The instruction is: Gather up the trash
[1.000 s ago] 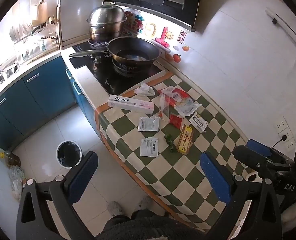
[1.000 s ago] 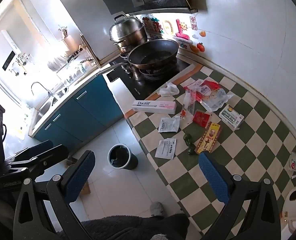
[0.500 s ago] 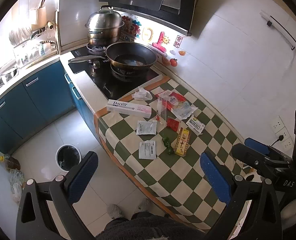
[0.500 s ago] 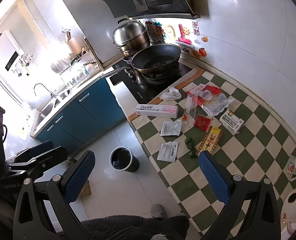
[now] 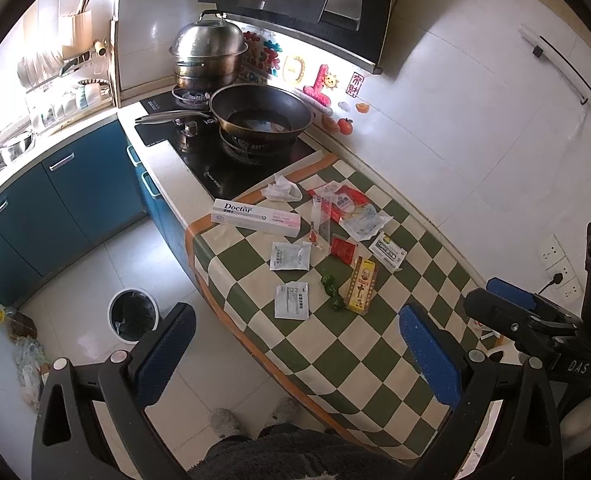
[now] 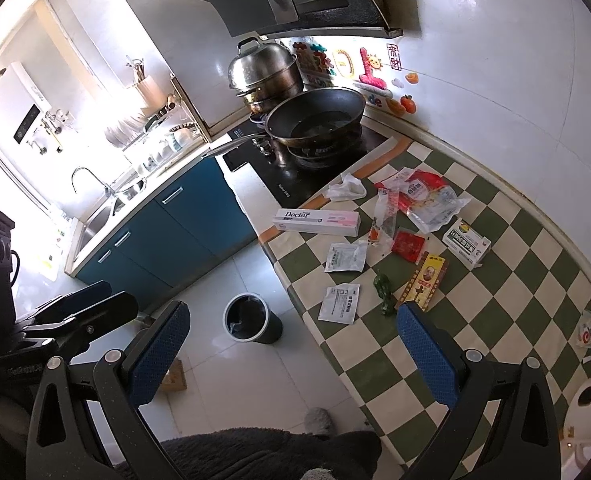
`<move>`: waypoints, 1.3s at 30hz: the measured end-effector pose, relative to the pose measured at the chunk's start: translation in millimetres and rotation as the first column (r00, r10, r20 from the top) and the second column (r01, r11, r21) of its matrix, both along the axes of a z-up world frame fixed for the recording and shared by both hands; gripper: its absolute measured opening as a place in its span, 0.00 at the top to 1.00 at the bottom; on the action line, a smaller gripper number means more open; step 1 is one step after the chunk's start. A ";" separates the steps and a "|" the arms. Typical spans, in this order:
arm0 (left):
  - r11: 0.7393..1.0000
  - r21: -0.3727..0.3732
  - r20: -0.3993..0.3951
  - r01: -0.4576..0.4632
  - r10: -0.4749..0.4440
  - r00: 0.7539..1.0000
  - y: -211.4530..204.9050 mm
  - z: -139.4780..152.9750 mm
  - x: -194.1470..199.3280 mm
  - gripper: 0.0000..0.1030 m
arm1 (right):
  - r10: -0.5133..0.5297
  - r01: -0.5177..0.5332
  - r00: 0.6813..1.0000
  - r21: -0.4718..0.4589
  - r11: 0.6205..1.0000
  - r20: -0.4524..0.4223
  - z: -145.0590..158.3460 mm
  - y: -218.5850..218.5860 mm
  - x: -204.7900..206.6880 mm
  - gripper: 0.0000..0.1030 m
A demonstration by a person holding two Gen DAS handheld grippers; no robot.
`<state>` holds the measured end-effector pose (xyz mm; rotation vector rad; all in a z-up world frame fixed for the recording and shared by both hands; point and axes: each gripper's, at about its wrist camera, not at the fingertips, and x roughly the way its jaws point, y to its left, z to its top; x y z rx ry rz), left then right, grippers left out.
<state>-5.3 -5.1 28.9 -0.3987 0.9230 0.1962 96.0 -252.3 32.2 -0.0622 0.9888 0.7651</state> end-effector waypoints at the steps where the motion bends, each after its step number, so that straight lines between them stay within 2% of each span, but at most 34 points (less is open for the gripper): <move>1: 1.000 -0.005 0.000 0.001 -0.001 1.000 -0.2 -0.3 0.9 0.00 | 0.000 0.000 1.000 -0.001 1.000 -0.001 0.1 -0.1 0.0 0.00; 6: 1.000 -0.031 0.008 0.001 -0.001 1.000 0.4 -0.8 2.7 0.00 | -0.002 0.002 1.000 0.002 1.000 -0.001 -1.4 -1.7 -0.3 0.00; 39: 0.999 -0.039 0.014 0.006 -0.005 1.000 -2.2 -2.1 0.8 0.00 | 0.005 -0.005 1.000 0.005 1.000 -0.010 -3.0 -2.1 3.4 0.00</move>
